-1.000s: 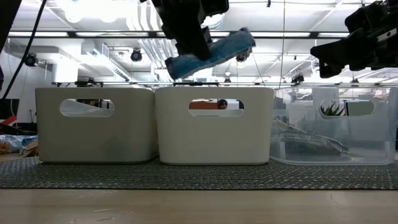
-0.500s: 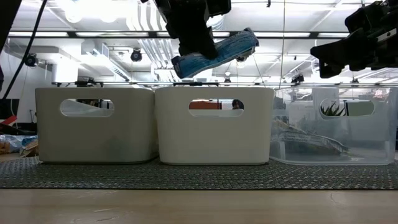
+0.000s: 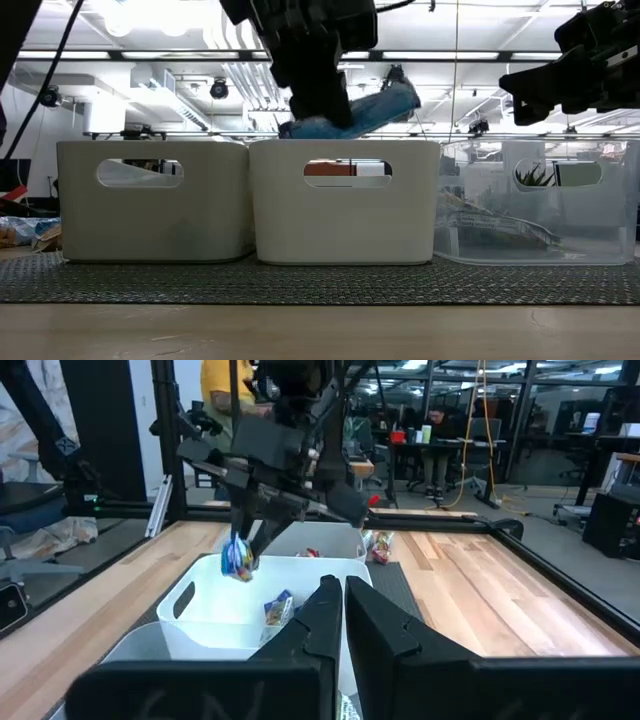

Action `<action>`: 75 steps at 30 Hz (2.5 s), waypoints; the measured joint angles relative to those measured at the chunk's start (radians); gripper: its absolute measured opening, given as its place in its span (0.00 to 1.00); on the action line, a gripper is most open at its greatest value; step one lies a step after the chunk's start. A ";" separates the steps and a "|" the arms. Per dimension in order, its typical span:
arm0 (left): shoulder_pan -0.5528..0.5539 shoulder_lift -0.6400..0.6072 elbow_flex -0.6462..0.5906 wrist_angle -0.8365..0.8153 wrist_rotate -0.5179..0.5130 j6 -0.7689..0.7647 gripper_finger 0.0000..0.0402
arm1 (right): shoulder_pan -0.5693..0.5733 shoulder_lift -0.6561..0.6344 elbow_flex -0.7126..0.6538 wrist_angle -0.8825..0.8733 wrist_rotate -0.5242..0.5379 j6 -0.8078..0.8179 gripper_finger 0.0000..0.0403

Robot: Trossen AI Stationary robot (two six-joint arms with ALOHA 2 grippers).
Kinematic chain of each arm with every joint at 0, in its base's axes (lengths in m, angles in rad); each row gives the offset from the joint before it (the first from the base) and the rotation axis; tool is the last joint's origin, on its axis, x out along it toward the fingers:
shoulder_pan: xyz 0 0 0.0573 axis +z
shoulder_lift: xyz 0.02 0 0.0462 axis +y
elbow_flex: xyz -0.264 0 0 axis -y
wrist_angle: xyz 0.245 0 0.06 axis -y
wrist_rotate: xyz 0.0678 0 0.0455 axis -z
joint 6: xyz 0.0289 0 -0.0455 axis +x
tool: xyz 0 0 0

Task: Pick and place Granola Bars by type
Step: Put the blue granola bar into the white bin, then put the top red granola bar into the gray bin

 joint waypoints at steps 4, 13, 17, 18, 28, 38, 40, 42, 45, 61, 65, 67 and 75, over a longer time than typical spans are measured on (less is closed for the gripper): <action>0.000 0.004 -0.020 -0.002 0.000 -0.001 0.08 | 0.000 0.000 0.000 0.000 0.000 0.000 0.02; 0.000 0.003 -0.029 0.001 0.000 -0.057 0.08 | 0.000 0.000 0.000 0.000 0.000 0.000 0.02; 0.000 0.003 -0.029 -0.004 0.001 -0.063 0.08 | 0.000 0.000 0.000 0.000 0.000 0.000 0.02; 0.000 0.003 -0.029 -0.005 0.002 -0.063 0.08 | 0.000 0.000 0.000 0.000 0.000 0.000 0.02; 0.001 0.003 -0.030 -0.048 0.058 -0.055 0.09 | 0.000 0.000 0.000 0.000 0.000 0.000 0.02; 0.001 0.003 -0.030 -0.058 0.058 -0.054 0.24 | 0.000 0.000 0.000 0.000 0.000 0.000 0.02; 0.001 0.003 -0.030 -0.061 0.058 -0.054 0.25 | 0.000 0.000 0.000 0.000 0.000 0.000 0.02; 0.001 0.003 -0.030 -0.067 0.058 -0.054 0.25 | 0.000 0.000 0.000 0.000 0.000 0.000 0.02; 0.001 0.003 -0.030 -0.067 0.058 -0.054 0.25 | 0.000 0.000 0.000 0.000 0.000 0.000 0.02; 0.016 -0.067 -0.030 -0.095 0.087 -0.078 0.01 | 0.000 0.000 0.000 0.000 0.000 0.000 0.02; 0.041 -0.123 -0.031 -0.133 0.084 -0.094 0.00 | 0.000 0.000 0.000 0.000 0.000 0.000 0.02; 0.054 -0.155 -0.031 -0.173 0.084 -0.091 0.00 | 0.000 0.001 0.000 0.000 0.000 0.000 0.02; 0.089 -0.261 -0.092 -0.312 0.052 -0.014 0.00 | 0.000 0.000 0.000 0.000 0.000 0.000 0.02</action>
